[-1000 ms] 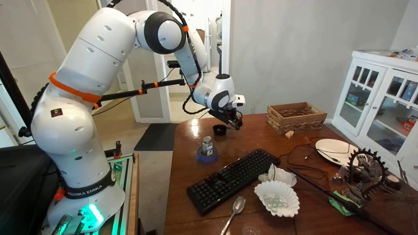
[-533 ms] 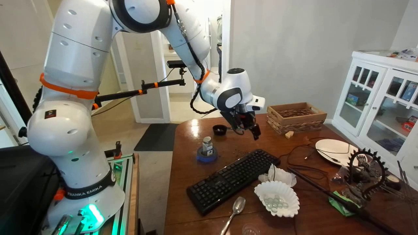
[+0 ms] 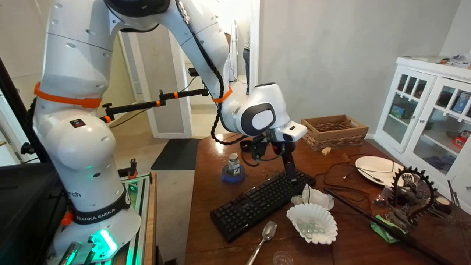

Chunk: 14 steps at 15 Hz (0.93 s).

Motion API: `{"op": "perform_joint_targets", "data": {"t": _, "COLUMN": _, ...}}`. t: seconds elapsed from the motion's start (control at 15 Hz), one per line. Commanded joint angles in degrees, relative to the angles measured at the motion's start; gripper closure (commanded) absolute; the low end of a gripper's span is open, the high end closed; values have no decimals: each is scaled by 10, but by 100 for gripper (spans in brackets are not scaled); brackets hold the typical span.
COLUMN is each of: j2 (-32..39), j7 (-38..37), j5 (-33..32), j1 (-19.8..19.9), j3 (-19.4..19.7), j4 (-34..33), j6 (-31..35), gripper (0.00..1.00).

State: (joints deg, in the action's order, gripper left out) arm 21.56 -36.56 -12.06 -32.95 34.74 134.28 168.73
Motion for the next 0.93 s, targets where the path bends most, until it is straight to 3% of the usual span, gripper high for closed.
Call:
{"op": "perform_joint_targets", "data": {"t": 0.0, "j2": 2, "j7": -150, "j5": -13, "j1": -153, "j3": 121, "j4": 32, "j6": -47, "gripper": 0}}
{"op": "perform_joint_targets", "data": {"t": 0.2, "j2": -5, "j7": -264, "j5": -13, "j1": -249, "j3": 177, "j4": 53, "j6": -117, "gripper": 0}}
{"op": "perform_joint_targets", "data": {"t": 0.33, "j2": -11, "j7": -330, "j5": -19, "j1": -237, "j3": 150, "j4": 56, "j6": -161, "gripper": 0}}
{"op": "perform_joint_targets", "data": {"t": 0.6, "j2": -3, "j7": -414, "j5": 2, "j1": -166, "j3": 83, "j4": 48, "j6": -216, "gripper": 0}}
{"op": "perform_joint_targets", "data": {"t": 0.87, "j2": -6, "j7": -459, "j5": 31, "j1": -40, "j3": -10, "j4": 37, "j6": -246, "gripper": 0}}
